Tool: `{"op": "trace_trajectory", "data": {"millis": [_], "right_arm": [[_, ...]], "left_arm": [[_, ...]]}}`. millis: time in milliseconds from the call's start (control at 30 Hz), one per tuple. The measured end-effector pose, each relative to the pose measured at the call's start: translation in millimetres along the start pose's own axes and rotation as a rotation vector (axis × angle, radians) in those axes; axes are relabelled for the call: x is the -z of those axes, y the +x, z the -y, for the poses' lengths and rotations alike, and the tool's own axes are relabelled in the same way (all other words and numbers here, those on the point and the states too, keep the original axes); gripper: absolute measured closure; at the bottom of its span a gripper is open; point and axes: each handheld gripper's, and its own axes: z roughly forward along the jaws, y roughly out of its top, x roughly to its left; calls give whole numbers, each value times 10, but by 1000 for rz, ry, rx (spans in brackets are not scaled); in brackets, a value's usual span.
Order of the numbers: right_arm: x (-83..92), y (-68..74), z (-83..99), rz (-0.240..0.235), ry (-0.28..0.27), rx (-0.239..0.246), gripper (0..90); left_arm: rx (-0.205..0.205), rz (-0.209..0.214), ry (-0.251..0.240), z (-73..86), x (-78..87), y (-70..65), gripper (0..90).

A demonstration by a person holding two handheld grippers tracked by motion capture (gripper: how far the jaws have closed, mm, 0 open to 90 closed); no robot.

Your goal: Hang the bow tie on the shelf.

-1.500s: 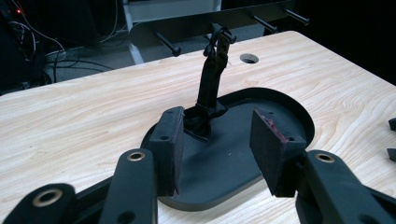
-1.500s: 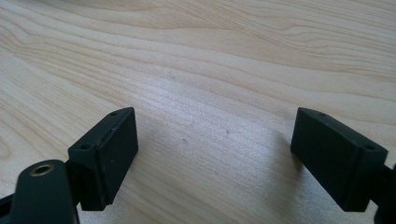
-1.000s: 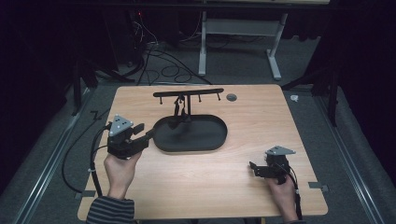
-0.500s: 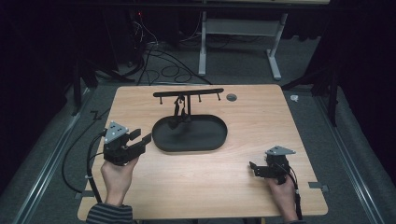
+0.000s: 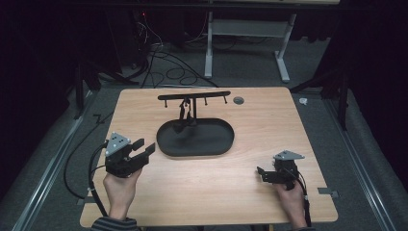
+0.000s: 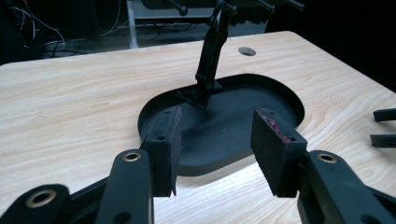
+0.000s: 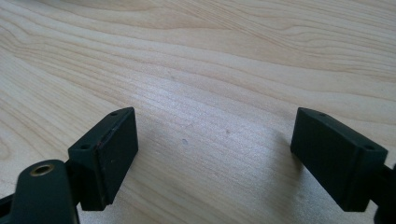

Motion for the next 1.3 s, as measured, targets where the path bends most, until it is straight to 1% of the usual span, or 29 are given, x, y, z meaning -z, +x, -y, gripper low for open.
{"op": "trace_trajectory", "data": {"millis": [200,367,500,567,600,767,867,1067,1300], "right_arm": [[0,0,0,0,0,0,161],[0,0,0,0,0,0,161],[0,0,0,0,0,0,161],[0,1,0,-1,0,0,161],[1,2,0,0,1,-2,161],[1,3,0,-1,1,-2,161],[1,3,0,-1,1,-2,161],[1,3,0,-1,1,-2,161],[1,3,0,0,1,-2,161]], "left_arm": [[13,-3,-1,55,12,12,538],[15,-7,6,96,19,20,537],[33,-5,5,152,26,41,536],[53,12,2,187,24,53,535],[57,13,3,203,23,54,534],[72,10,14,283,21,67,533],[77,9,14,310,27,75,533],[74,1,25,343,32,76,533],[93,-2,34,415,18,101,532]]}}
